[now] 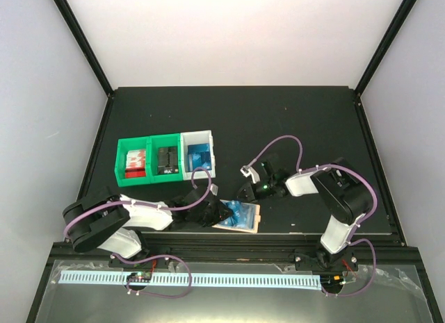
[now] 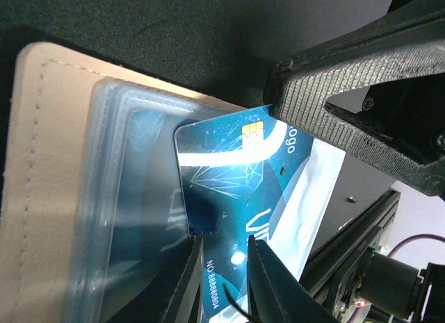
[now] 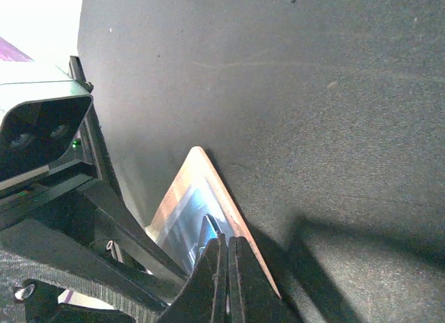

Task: Put the credit cards into the card holder
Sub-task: Adjust the credit card in the card holder.

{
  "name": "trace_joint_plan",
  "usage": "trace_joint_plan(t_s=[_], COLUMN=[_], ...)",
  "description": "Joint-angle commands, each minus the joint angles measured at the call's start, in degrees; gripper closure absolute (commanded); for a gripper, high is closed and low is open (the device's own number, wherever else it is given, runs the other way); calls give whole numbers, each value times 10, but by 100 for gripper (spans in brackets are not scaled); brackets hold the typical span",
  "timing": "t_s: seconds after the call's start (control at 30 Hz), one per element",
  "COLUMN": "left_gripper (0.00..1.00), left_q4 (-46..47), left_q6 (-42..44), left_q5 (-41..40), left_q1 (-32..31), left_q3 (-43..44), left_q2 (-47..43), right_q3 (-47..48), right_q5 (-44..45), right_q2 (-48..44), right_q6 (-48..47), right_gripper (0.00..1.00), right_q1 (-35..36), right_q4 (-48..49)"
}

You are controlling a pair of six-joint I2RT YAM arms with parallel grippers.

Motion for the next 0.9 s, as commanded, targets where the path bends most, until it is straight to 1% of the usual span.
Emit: trace_joint_plan(t_s=[0.0,0.1,0.23,0.47,0.63,0.87], left_gripper=[77,72,68,62,59,57], left_q4=[-84,-63,-51,10,49,68], left_q6=[9,11,14,3,-15,-2], left_q5=[-39,-40,-26,4,29,38], left_q1=[5,6,12,24,30,34], left_q3=[-13,-22,-25,-41,-54,-51], left_q2=[-4,-20,-20,-15,-8,6], right_q3=[-13,-19,-24,-40,-55,-62], right_q5=[-8,-24,-41,-70,-89,-107], right_q2=[-5,-8,-15,-14,-7,-7], right_q6=[21,34,43,66,97,115], right_gripper=[99,99,99,99,99,99], right_q1=[-7,-13,-16,-19,-21,-21], right_q4=[51,78,93,136,190,221])
